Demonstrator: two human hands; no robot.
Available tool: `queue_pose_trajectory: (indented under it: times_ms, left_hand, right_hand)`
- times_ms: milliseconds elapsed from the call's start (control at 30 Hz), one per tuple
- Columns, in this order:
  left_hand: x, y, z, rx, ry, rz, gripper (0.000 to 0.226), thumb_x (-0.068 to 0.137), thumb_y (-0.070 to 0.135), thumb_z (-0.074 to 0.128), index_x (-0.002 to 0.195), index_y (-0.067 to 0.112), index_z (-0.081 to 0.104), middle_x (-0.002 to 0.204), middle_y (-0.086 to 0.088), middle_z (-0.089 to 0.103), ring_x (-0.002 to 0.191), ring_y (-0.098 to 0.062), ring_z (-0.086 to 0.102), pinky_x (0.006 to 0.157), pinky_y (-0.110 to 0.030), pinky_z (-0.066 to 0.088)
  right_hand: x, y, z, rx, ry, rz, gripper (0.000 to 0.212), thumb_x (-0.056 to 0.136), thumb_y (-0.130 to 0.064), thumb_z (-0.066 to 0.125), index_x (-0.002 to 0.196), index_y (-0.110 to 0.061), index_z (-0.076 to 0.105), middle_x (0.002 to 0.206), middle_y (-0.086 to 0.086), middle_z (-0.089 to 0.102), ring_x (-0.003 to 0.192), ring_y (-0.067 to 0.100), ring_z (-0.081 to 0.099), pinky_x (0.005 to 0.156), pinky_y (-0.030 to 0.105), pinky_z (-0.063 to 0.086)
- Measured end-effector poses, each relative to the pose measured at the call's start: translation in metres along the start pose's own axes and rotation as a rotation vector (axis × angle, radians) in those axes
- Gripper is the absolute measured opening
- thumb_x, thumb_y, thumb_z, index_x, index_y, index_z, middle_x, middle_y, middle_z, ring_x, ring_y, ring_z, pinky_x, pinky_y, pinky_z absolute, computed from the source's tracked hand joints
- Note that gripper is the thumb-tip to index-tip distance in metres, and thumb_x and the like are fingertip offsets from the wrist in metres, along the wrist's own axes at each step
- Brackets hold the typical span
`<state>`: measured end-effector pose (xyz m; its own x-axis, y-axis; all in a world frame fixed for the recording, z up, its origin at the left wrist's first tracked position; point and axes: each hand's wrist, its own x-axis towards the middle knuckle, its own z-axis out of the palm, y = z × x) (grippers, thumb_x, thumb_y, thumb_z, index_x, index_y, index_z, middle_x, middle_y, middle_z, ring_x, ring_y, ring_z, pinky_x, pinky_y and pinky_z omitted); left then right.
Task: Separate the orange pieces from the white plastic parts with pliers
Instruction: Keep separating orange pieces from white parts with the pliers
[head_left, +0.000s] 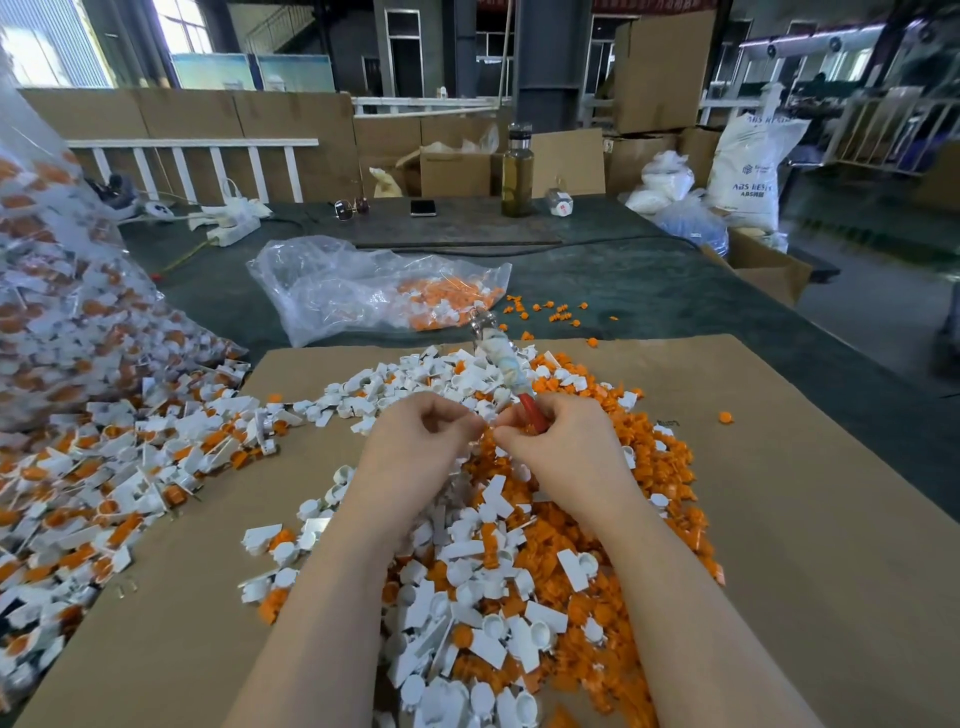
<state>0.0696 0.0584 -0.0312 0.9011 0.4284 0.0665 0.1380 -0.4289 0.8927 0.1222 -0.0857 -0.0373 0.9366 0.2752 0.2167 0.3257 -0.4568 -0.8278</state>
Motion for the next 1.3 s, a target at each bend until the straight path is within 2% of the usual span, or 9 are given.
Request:
queue_pose_trajectory:
  times_ms: [133, 433, 533, 633, 700, 767, 867, 1000, 1300]
  left_hand:
    - [0.000, 0.002, -0.005, -0.334, -0.019, -0.093, 0.012, 0.077, 0.025, 0.082, 0.081, 0.020, 0.073, 0.069, 0.006, 0.071, 0.056, 0.002, 0.061, 0.062, -0.021, 0.045]
    - [-0.003, 0.008, -0.010, -0.640, -0.156, -0.098, 0.025, 0.057, 0.016, 0.081, 0.079, 0.009, 0.070, 0.066, 0.004, 0.071, 0.053, 0.001, 0.061, 0.047, -0.010, 0.044]
    - [-0.004, 0.010, -0.014, -0.586, -0.173, -0.061, 0.026, 0.058, 0.018, 0.082, 0.082, 0.011, 0.073, 0.071, 0.005, 0.074, 0.057, 0.001, 0.064, 0.053, -0.010, 0.046]
    - [-0.003, 0.006, -0.019, -0.338, -0.084, -0.070, 0.025, 0.068, 0.033, 0.084, 0.089, 0.024, 0.076, 0.080, 0.005, 0.075, 0.069, -0.004, 0.068, 0.066, -0.020, 0.047]
    - [0.000, 0.000, -0.023, -0.103, -0.042, -0.085, 0.019, 0.076, 0.033, 0.083, 0.089, 0.026, 0.072, 0.076, 0.001, 0.070, 0.057, -0.011, 0.061, 0.056, -0.021, 0.048]
    - [0.001, -0.005, -0.023, 0.026, -0.133, -0.079, 0.017, 0.078, 0.025, 0.084, 0.087, 0.023, 0.069, 0.073, -0.006, 0.064, 0.047, -0.009, 0.049, 0.048, -0.024, 0.044]
    - [0.000, -0.007, -0.019, 0.234, -0.215, -0.023, 0.014, 0.079, 0.018, 0.080, 0.086, 0.024, 0.070, 0.078, 0.001, 0.065, 0.058, -0.009, 0.056, 0.056, -0.024, 0.046]
    - [0.003, -0.008, -0.013, 0.319, -0.198, -0.038, 0.016, 0.082, 0.014, 0.075, 0.085, 0.029, 0.073, 0.080, 0.004, 0.066, 0.060, -0.008, 0.057, 0.049, -0.017, 0.041]
    - [0.000, -0.006, -0.008, 0.294, -0.114, 0.000, 0.010, 0.084, 0.028, 0.077, 0.076, 0.030, 0.071, 0.078, 0.013, 0.069, 0.071, -0.003, 0.062, 0.056, -0.016, 0.042]
  right_hand:
    - [-0.002, -0.004, 0.000, 0.175, -0.005, 0.027, 0.007, 0.080, -0.029, 0.077, 0.079, -0.025, 0.071, 0.079, -0.007, 0.069, 0.077, 0.006, 0.063, 0.073, 0.027, 0.053]
    - [-0.003, -0.007, 0.000, 0.301, 0.012, 0.015, 0.004, 0.082, -0.024, 0.076, 0.079, -0.025, 0.073, 0.079, -0.007, 0.072, 0.080, 0.006, 0.066, 0.075, 0.026, 0.054]
    - [-0.003, -0.006, 0.001, 0.302, 0.025, 0.006, 0.006, 0.084, -0.024, 0.073, 0.078, -0.024, 0.071, 0.080, -0.002, 0.071, 0.079, 0.012, 0.066, 0.075, 0.030, 0.056]
    - [-0.002, -0.004, 0.001, 0.291, 0.057, 0.008, 0.008, 0.085, -0.027, 0.072, 0.079, -0.023, 0.070, 0.071, -0.004, 0.066, 0.066, 0.005, 0.060, 0.063, 0.019, 0.051]
    - [-0.001, -0.003, 0.000, 0.242, 0.081, -0.017, 0.011, 0.086, -0.026, 0.070, 0.076, -0.021, 0.068, 0.059, -0.010, 0.058, 0.056, 0.003, 0.052, 0.053, 0.015, 0.045]
    - [0.000, -0.001, 0.000, 0.185, 0.095, -0.029, 0.012, 0.086, -0.025, 0.068, 0.075, -0.020, 0.067, 0.056, -0.012, 0.054, 0.054, 0.002, 0.048, 0.053, 0.020, 0.044]
    - [0.001, 0.001, 0.000, 0.138, 0.115, -0.028, 0.014, 0.086, -0.026, 0.067, 0.075, -0.017, 0.065, 0.064, 0.000, 0.058, 0.056, 0.006, 0.048, 0.058, 0.034, 0.049]
    - [0.000, 0.001, 0.004, 0.068, 0.132, -0.050, 0.016, 0.086, -0.027, 0.065, 0.074, -0.017, 0.062, 0.068, 0.003, 0.059, 0.063, 0.019, 0.055, 0.061, 0.040, 0.052]
    - [0.001, 0.002, 0.004, 0.046, 0.126, -0.058, 0.015, 0.086, -0.026, 0.065, 0.074, -0.025, 0.058, 0.063, -0.008, 0.053, 0.058, 0.009, 0.050, 0.053, 0.025, 0.045]
